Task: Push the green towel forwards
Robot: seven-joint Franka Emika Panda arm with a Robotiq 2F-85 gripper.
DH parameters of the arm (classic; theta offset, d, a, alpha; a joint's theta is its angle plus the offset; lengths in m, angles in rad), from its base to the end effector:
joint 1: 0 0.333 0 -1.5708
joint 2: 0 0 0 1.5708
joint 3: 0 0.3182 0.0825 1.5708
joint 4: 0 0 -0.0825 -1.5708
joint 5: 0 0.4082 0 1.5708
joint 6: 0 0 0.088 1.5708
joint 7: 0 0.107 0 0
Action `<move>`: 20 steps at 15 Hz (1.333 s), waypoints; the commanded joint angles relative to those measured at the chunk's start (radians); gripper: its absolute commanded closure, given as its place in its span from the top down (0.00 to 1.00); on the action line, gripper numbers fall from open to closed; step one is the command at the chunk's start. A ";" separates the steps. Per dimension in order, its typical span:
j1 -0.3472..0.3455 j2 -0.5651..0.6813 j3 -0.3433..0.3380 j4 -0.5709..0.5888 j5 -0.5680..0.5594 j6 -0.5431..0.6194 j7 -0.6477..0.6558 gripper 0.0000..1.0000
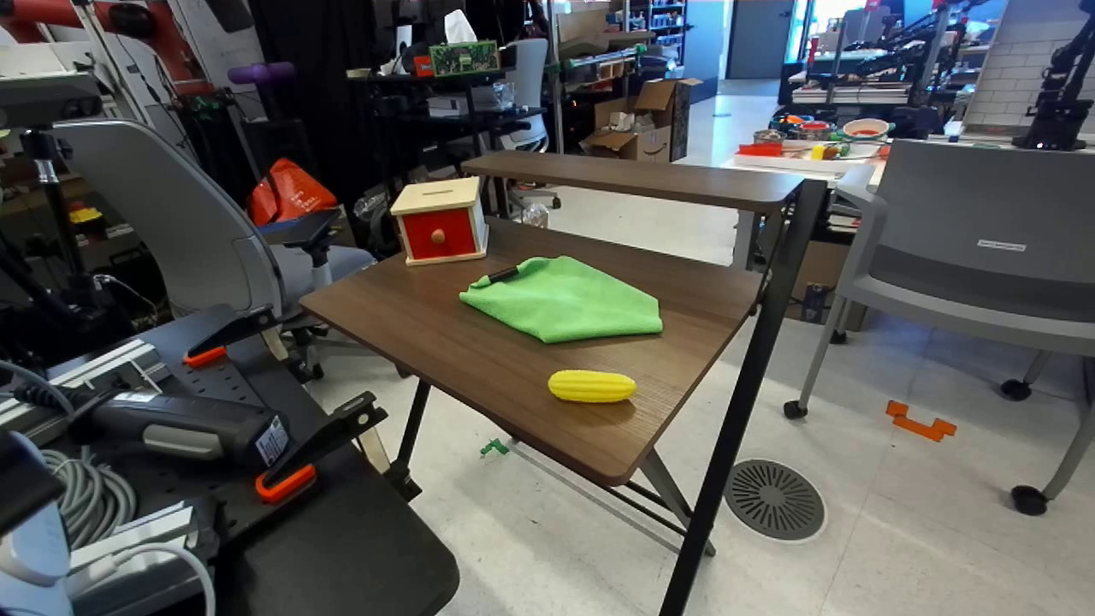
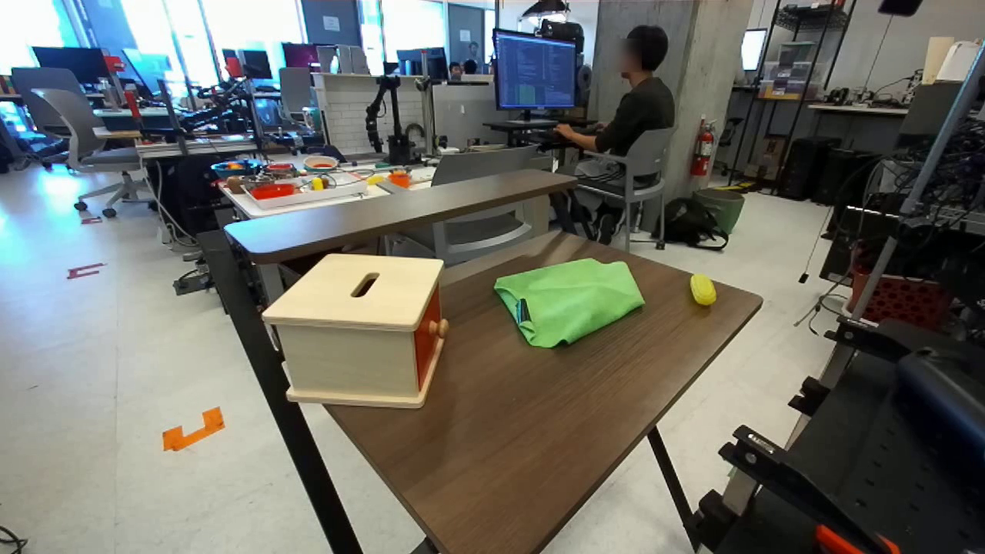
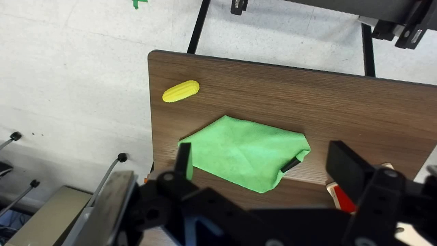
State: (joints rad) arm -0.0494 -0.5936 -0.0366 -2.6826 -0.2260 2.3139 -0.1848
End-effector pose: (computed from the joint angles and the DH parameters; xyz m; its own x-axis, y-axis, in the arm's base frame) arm 0.3940 -0.0378 0.4279 0.9524 0.2495 0.1751 0.2114 -0.9545 0.2104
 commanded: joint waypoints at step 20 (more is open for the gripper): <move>0.015 1.145 -0.042 0.717 0.073 0.247 0.473 1.00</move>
State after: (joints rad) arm -0.0676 0.3782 -0.0459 -2.1623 -0.1975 2.5925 0.2789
